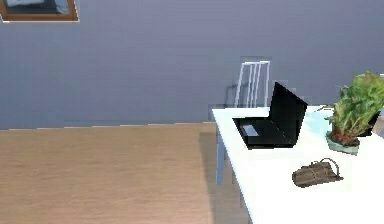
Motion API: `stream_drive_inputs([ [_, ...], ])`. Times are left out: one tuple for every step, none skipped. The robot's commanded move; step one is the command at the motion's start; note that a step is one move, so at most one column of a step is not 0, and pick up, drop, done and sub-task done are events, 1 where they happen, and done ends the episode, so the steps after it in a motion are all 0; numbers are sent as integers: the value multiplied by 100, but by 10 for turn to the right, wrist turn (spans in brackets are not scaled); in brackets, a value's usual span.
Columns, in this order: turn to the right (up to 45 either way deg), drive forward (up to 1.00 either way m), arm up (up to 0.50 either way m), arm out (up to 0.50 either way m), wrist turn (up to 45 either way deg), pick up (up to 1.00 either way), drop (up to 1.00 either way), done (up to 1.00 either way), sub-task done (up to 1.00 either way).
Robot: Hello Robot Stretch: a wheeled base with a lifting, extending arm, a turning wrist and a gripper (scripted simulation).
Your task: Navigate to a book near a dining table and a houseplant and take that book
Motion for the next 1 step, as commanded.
stream_drive_inputs([
  [0, 0, 10, 0, 0, 0, 0, 0, 0],
])
